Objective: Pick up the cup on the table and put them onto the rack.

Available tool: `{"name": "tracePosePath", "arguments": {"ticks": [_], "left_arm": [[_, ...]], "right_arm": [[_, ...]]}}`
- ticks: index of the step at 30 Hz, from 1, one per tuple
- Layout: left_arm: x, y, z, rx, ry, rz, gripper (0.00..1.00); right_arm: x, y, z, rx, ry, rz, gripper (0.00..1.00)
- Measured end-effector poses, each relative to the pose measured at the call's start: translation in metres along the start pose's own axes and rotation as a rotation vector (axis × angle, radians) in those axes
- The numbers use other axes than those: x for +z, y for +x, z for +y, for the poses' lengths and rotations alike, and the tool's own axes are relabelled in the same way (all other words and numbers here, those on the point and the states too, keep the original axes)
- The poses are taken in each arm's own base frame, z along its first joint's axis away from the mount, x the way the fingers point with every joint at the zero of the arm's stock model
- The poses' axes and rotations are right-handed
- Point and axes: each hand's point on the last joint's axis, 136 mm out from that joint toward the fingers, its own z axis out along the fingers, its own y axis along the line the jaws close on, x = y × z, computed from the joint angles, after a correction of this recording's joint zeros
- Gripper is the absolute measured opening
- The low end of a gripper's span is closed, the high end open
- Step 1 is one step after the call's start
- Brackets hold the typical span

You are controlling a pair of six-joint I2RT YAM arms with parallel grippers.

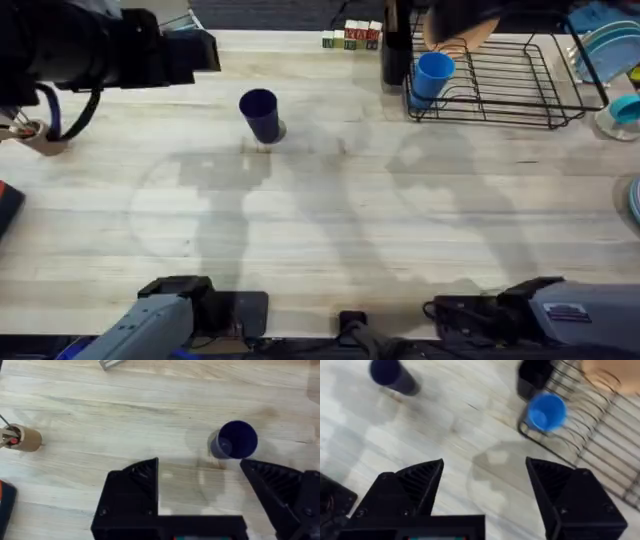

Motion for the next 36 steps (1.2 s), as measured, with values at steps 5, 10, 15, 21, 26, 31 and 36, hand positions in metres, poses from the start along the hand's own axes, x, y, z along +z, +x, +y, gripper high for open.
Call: {"name": "tracePosePath", "arguments": {"ticks": [5, 10, 15, 21, 26, 31, 36], "left_arm": [[0.000, 0.000, 0.000, 0.000, 0.000, 0.000, 0.994], [0.000, 0.000, 0.000, 0.000, 0.000, 0.000, 0.994], [0.000, 0.000, 0.000, 0.000, 0.000, 0.000, 0.994], [0.000, 0.000, 0.000, 0.000, 0.000, 0.000, 0.994], [0.000, 0.000, 0.000, 0.000, 0.000, 0.000, 0.994], [0.000, 0.000, 0.000, 0.000, 0.000, 0.000, 0.994], [0.000, 0.000, 0.000, 0.000, 0.000, 0.000, 0.994]], "right_arm": [[0.031, -0.014, 0.036, -0.090, -0.065, 0.014, 0.995], [0.070, -0.019, 0.063, -0.147, -0.110, 0.061, 0.995], [0.113, -0.014, 0.085, -0.179, -0.140, 0.137, 0.995], [0.150, -0.022, 0.112, -0.192, -0.168, 0.130, 0.995], [0.169, -0.025, 0.135, -0.207, -0.192, 0.118, 0.995], [0.198, -0.039, 0.157, -0.142, -0.211, 0.068, 0.995], [0.212, -0.046, 0.159, -0.059, -0.211, 0.050, 0.995]]}}
